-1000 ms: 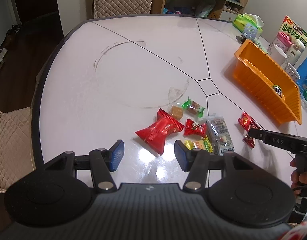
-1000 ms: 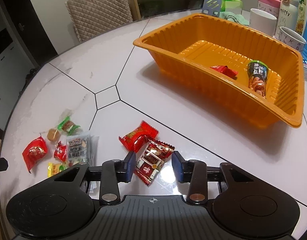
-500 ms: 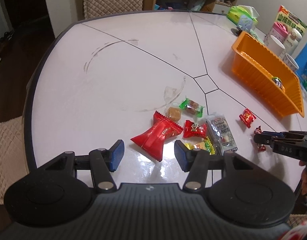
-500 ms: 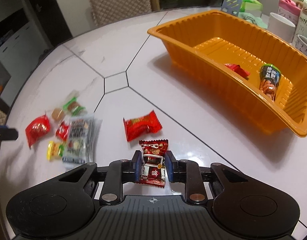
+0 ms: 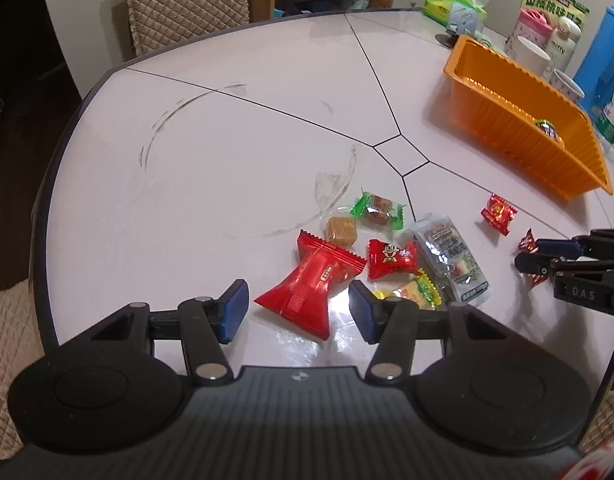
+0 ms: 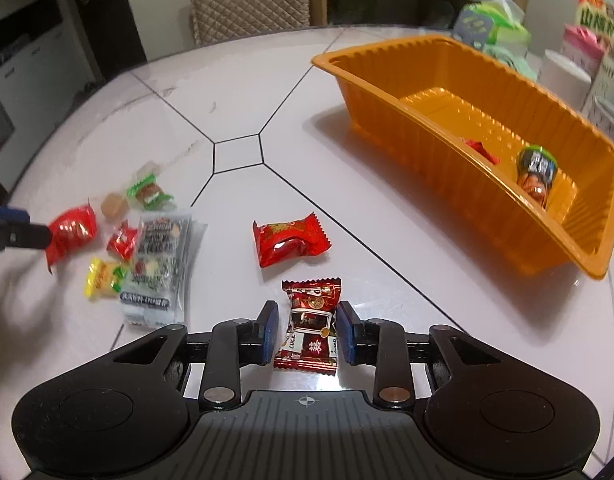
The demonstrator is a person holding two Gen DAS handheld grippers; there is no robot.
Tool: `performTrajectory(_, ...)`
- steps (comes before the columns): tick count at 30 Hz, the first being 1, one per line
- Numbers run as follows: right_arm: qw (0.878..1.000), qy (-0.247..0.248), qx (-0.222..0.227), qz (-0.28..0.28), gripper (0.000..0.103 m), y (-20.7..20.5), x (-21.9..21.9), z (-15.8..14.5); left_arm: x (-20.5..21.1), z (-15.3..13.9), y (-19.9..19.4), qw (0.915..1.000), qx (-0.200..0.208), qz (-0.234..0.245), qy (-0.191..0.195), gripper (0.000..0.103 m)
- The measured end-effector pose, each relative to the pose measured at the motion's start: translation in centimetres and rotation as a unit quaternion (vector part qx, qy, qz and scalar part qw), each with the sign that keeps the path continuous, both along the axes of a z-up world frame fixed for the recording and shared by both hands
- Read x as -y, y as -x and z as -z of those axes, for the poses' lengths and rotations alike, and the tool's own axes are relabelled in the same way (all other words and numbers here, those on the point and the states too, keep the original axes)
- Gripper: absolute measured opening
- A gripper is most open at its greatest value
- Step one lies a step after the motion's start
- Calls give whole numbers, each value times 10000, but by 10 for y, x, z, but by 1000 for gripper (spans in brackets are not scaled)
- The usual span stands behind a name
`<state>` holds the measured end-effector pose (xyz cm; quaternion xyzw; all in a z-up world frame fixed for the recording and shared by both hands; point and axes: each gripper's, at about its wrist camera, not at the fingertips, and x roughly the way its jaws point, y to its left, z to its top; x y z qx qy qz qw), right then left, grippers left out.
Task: Organize snacks
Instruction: 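Grasp the large red candy packet with the left tool while the right tool grasps brown chocolate packets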
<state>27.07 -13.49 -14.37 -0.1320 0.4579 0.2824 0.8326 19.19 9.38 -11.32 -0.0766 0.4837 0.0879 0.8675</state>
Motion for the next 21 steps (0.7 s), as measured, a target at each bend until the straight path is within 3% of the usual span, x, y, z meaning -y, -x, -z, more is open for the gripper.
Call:
performTrajectory(11, 9974, -375, -418, 446, 24, -9, 18, -5, 1, 13, -16, 9985, -142, 511, -123, 50)
performTrajectory(21, 9944, -567, -483, 747, 24, -10, 34, -13, 2, 22, -28, 9979, -301, 578, 18, 30)
